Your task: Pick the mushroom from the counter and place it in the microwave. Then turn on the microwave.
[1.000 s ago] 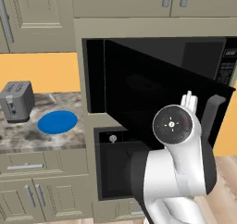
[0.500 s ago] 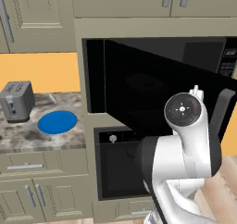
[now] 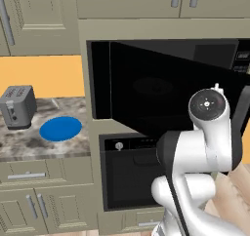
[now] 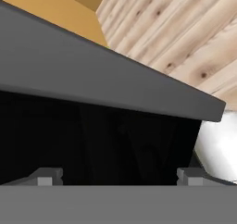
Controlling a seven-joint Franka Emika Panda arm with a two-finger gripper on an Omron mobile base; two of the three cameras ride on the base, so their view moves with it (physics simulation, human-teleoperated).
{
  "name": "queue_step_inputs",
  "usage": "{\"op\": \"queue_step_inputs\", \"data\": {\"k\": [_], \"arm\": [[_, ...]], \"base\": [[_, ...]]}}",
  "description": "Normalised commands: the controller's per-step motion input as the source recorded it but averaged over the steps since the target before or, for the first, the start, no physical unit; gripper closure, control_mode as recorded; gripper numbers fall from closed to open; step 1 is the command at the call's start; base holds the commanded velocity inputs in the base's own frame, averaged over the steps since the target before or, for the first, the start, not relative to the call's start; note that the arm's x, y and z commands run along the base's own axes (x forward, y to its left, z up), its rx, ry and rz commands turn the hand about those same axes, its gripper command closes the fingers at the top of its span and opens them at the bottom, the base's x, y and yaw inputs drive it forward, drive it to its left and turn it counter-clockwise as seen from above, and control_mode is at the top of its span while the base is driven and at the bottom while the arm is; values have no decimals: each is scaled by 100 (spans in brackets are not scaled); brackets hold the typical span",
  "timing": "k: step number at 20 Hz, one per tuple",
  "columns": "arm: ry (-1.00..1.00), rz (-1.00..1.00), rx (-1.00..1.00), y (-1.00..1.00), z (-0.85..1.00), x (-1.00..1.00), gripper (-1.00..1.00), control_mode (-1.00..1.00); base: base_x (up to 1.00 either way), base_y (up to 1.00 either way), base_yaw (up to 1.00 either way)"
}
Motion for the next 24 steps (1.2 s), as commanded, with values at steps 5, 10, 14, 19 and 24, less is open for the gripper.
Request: {"op": "queue_step_inputs", "data": {"k": [5,10,14,19,24], "arm": [[0,0,0,-43,-4,33,-100,-100],[0,5,0,-41,-6,37,-100,-100],[0,13,1,-35,-8,40,-100,-100],[0,14,3,-35,-7,45,-100,-100],[-1,13,4,-34,-2,44,-100,-100]], "base": [[0,0,0],[0,0,0],[0,0,0],[0,0,0],[0,0,0]]}}
